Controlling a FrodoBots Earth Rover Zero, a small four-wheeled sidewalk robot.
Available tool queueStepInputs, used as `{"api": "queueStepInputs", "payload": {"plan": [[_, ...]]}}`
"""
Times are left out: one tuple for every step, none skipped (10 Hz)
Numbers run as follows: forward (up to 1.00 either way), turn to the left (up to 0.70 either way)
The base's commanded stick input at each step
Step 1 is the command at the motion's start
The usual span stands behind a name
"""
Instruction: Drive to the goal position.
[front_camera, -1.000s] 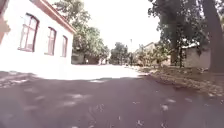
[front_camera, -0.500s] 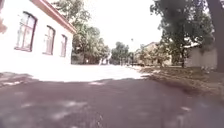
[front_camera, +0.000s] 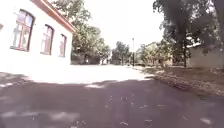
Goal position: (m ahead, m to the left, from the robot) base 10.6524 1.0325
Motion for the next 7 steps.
{"api": "queueStepInputs", "payload": {"plan": [[0.85, 0.01], [0.85, 0.10], [0.85, 0.27], [0.85, 0.35], [0.85, 0.26], [0.85, 0.01], [0.85, 0.01]]}}
